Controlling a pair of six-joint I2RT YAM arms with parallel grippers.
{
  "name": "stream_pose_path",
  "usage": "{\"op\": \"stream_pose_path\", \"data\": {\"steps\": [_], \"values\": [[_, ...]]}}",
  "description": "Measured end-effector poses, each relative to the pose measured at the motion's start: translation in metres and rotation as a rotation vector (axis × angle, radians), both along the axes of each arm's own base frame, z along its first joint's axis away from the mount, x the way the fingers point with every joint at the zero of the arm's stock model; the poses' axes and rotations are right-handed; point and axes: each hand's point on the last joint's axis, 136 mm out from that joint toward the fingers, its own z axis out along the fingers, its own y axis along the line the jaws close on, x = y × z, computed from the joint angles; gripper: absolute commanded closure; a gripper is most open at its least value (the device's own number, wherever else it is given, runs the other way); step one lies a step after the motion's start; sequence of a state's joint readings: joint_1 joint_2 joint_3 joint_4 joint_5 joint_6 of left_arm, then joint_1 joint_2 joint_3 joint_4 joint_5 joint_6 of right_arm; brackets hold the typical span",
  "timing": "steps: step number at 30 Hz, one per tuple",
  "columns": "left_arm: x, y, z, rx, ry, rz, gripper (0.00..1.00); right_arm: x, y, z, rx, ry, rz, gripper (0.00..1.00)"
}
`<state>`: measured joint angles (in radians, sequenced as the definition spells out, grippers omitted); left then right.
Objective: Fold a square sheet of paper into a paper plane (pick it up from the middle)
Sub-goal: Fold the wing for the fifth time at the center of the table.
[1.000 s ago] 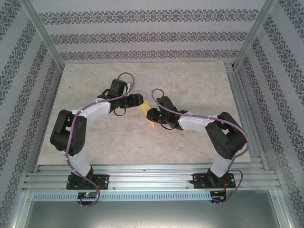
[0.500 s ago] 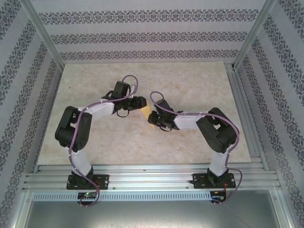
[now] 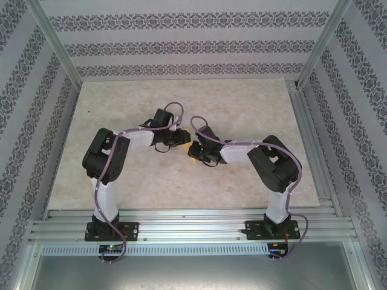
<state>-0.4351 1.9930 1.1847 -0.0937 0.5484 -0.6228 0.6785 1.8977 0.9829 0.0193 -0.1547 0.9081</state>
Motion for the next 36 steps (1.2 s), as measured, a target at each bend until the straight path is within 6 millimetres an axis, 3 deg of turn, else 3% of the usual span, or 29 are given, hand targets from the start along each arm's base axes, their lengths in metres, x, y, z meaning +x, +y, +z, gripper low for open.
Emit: {"op": "stream_pose_path", "data": {"steps": [8, 20, 30, 36], "values": [[0.014, 0.006, -0.015, 0.06, -0.009, 0.045, 0.67, 0.0, 0.001, -0.002, -0.012, 0.018, 0.002, 0.88], [0.024, 0.012, -0.016, 0.085, -0.013, 0.075, 0.65, 0.0, 0.001, -0.002, -0.011, 0.018, 0.003, 0.88], [0.059, 0.044, -0.016, 0.1, -0.034, 0.169, 0.65, 0.0, 0.001, -0.003, -0.008, 0.014, 0.003, 0.88], [0.071, 0.052, -0.016, 0.11, -0.044, 0.192, 0.65, 0.0, 0.002, -0.003, -0.008, 0.013, 0.004, 0.88]]}}
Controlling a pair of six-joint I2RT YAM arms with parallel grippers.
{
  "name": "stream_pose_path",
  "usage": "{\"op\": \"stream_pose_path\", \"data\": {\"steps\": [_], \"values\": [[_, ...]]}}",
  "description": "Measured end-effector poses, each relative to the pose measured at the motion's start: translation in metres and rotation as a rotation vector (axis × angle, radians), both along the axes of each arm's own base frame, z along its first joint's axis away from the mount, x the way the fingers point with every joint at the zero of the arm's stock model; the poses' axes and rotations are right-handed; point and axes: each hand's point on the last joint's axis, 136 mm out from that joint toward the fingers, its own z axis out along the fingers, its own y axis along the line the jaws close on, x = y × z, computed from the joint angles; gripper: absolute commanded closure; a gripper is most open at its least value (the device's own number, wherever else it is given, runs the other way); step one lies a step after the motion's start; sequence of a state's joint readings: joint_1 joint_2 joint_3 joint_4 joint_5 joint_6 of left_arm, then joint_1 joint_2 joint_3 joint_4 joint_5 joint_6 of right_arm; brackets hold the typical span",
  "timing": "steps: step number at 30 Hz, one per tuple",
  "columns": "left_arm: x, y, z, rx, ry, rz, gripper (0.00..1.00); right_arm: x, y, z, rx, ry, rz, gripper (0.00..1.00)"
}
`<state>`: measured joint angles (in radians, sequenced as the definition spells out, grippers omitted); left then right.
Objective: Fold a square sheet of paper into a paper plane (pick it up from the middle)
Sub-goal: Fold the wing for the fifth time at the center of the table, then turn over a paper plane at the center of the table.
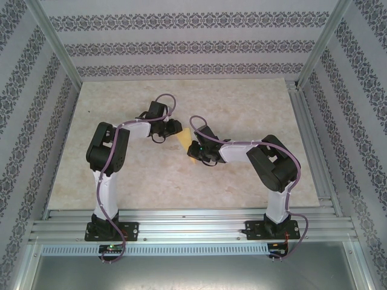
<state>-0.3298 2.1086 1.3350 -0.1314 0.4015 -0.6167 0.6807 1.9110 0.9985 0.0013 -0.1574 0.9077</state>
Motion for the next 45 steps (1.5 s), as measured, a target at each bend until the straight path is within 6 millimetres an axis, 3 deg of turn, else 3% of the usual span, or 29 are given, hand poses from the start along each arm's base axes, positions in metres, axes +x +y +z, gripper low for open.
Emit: {"op": "stream_pose_path", "data": {"steps": [7, 14, 17, 20, 22, 24, 29, 34, 40, 45], "values": [[0.016, 0.023, 0.001, 0.03, -0.025, 0.051, 0.62, 0.001, 0.001, 0.001, 0.005, -0.005, 0.001, 0.84], [0.021, 0.038, 0.004, 0.076, -0.043, 0.084, 0.51, -0.003, 0.004, 0.014, 0.009, -0.024, 0.03, 0.63], [0.018, 0.049, 0.012, 0.117, -0.044, 0.114, 0.44, -0.001, 0.004, 0.045, 0.029, -0.084, 0.039, 0.53], [0.013, 0.056, 0.026, 0.163, -0.056, 0.13, 0.33, 0.007, -0.006, 0.095, 0.078, -0.194, 0.015, 0.47], [0.008, 0.056, 0.037, 0.203, -0.072, 0.123, 0.24, 0.014, -0.021, 0.123, 0.097, -0.27, -0.022, 0.42], [0.001, 0.051, 0.044, 0.244, -0.083, 0.104, 0.19, 0.019, -0.041, 0.132, 0.086, -0.308, -0.067, 0.37], [-0.024, 0.027, 0.054, 0.351, -0.093, 0.035, 0.13, 0.012, -0.094, 0.104, -0.026, -0.296, -0.158, 0.22], [-0.047, -0.001, 0.066, 0.502, -0.121, -0.028, 0.09, -0.005, -0.13, 0.08, -0.125, -0.269, -0.205, 0.06], [-0.058, -0.042, 0.084, 0.645, -0.198, -0.08, 0.07, -0.017, -0.163, 0.08, -0.16, -0.3, -0.266, 0.02], [-0.057, -0.053, 0.064, 0.748, -0.165, -0.111, 0.1, -0.026, -0.181, 0.078, -0.168, -0.31, -0.306, 0.02]]}}
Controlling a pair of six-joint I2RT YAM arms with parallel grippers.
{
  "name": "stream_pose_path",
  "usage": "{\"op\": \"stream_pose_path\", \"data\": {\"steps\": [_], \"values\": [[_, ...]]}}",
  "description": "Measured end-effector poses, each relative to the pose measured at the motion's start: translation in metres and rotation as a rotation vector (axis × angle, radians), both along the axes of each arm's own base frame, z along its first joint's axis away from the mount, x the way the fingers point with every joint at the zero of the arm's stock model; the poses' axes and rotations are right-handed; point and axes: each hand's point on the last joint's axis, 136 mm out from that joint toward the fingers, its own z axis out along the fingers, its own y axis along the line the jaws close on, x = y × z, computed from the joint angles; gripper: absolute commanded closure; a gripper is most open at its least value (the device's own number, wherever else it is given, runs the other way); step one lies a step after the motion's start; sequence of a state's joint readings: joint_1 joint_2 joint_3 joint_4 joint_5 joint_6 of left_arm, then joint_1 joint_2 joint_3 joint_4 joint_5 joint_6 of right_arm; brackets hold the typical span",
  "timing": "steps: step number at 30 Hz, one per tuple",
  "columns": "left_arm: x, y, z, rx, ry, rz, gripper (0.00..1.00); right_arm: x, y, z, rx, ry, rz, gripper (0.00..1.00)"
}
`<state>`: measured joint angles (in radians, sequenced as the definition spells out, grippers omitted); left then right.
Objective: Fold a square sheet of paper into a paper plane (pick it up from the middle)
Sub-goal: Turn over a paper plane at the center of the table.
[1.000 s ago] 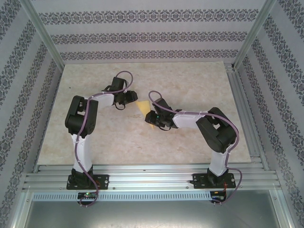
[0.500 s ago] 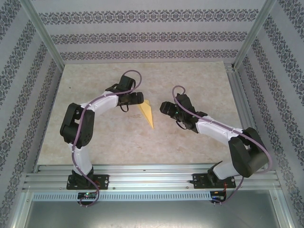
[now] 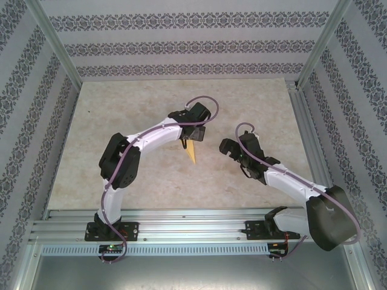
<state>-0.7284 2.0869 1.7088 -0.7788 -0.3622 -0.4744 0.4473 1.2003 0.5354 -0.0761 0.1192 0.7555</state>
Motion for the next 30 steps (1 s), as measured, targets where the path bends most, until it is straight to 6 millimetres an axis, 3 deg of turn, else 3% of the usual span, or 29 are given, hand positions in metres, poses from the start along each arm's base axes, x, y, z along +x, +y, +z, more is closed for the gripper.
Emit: {"op": "stream_pose_path", "data": {"steps": [8, 20, 30], "values": [[-0.003, 0.007, -0.038, 0.133, 0.086, 0.011, 0.28, -0.003, -0.008, -0.003, 0.0, 0.003, -0.018, 0.02], [-0.011, 0.021, -0.034, 0.148, 0.085, 0.062, 0.66, -0.006, 0.0, -0.022, 0.006, 0.073, 0.013, 0.03], [-0.016, 0.023, -0.036, 0.123, 0.083, 0.087, 0.96, -0.004, 0.002, -0.022, 0.022, 0.082, 0.019, 0.03]]}}
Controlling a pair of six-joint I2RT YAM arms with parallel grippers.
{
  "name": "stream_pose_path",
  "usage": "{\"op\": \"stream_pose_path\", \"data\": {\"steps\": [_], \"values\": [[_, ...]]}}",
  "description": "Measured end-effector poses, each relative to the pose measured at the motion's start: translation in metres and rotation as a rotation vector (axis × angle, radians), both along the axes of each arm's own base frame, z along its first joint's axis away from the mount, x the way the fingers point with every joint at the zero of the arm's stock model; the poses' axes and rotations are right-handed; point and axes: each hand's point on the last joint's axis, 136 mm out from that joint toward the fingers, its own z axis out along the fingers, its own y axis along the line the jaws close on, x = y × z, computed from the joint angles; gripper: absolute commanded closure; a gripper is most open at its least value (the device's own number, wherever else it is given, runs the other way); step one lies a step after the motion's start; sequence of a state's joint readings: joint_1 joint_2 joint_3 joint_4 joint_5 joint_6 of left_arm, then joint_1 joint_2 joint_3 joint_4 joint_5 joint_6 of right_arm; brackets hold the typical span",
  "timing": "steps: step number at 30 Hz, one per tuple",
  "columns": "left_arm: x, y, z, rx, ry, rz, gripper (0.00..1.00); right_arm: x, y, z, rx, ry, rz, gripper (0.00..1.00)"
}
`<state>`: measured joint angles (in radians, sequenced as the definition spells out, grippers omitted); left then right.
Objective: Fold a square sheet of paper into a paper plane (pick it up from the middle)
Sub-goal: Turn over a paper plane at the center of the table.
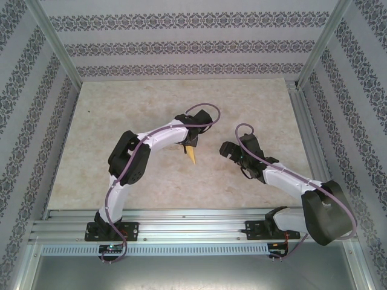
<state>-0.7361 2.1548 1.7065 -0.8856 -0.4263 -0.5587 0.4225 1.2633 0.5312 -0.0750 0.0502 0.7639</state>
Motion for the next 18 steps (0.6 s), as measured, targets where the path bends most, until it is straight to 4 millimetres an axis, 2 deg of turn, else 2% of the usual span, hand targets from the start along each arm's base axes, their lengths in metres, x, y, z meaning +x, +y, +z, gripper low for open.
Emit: {"op": "stream_pose_path", "data": {"steps": [4, 6, 14, 18], "values": [[0.0, 0.0, 0.011, -0.026, -0.026, 0.0, 1.0, 0.001, 0.0, 0.004, 0.005, -0.01, 0.0, 0.02], [0.001, -0.001, 0.024, -0.05, -0.052, -0.001, 1.0, 0.002, 0.001, 0.009, 0.012, -0.025, -0.001, 0.02], [0.001, -0.02, 0.098, -0.263, -0.18, -0.051, 1.0, 0.005, -0.001, 0.043, 0.084, -0.145, -0.03, 0.02], [-0.002, -0.036, 0.126, -0.399, -0.224, -0.111, 1.0, 0.005, -0.005, 0.053, 0.106, -0.178, -0.047, 0.03]]}}
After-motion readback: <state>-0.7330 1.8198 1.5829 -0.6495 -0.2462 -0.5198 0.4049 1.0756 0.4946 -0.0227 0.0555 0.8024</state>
